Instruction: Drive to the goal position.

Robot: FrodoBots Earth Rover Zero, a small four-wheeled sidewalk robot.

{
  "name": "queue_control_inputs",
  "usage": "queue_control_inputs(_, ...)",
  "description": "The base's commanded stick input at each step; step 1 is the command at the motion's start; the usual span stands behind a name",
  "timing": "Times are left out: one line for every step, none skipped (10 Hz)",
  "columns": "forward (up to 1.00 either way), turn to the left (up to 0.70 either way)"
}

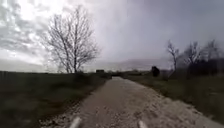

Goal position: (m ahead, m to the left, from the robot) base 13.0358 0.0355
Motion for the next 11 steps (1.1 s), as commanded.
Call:
queue_control_inputs(0.5,0.0)
queue_control_inputs(0.5,0.0)
queue_control_inputs(0.5,0.0)
queue_control_inputs(0.5,0.0)
queue_control_inputs(0.5,0.0)
queue_control_inputs(0.5,0.0)
queue_control_inputs(0.5,0.0)
queue_control_inputs(0.5,0.0)
queue_control_inputs(0.5,0.0)
queue_control_inputs(0.5,0.0)
queue_control_inputs(0.5,0.0)
